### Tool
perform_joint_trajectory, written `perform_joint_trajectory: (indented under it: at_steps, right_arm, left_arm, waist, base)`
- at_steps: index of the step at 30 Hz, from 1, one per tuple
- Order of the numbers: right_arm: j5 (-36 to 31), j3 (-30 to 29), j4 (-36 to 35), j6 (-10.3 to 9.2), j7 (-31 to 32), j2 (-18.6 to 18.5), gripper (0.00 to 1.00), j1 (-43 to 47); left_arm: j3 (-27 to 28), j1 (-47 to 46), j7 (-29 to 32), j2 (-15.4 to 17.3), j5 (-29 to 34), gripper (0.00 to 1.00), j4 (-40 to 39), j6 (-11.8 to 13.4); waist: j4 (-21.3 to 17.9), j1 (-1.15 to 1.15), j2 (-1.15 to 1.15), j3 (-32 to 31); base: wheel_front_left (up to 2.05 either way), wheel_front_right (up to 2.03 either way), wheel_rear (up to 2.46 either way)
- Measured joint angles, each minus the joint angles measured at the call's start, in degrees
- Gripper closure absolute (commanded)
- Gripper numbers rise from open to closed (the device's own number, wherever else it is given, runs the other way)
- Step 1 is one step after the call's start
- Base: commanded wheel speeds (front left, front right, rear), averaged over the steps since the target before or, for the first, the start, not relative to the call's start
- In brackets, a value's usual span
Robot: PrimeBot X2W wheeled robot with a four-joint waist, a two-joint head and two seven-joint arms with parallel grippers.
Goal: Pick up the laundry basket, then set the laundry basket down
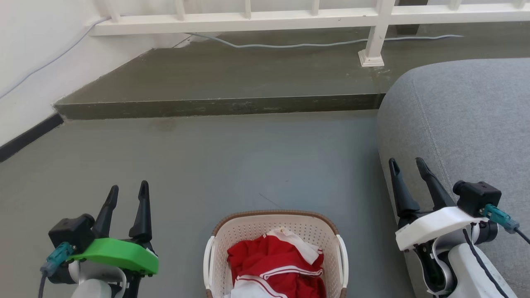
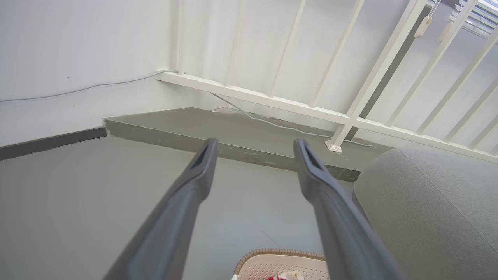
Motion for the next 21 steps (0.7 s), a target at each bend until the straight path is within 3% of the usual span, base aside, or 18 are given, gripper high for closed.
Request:
perform_joint_trajectory:
  at_steps: [7,21]
  right_arm:
    - [-3.8,0.4,0.3,0.0,-1.0,0.1,0.0,-0.5]
    - [-4.6,-0.8,1.5,-0.49,-1.0,0.7,0.0,-0.9]
  left_arm:
    - [-0.1,-0.2,-0.9,-0.1,4.6,0.0,0.0,-0.1]
    - [0.9,-0.4,-0.9,-0.6,5.0,0.0,0.1,-0.3]
  waist:
    - [0.0,0.0,0.0,0.2]
    - [0.0,0.0,0.0,0.5]
  base:
    - [0.0,0.0,0.0]
    - [0.0,0.0,0.0]
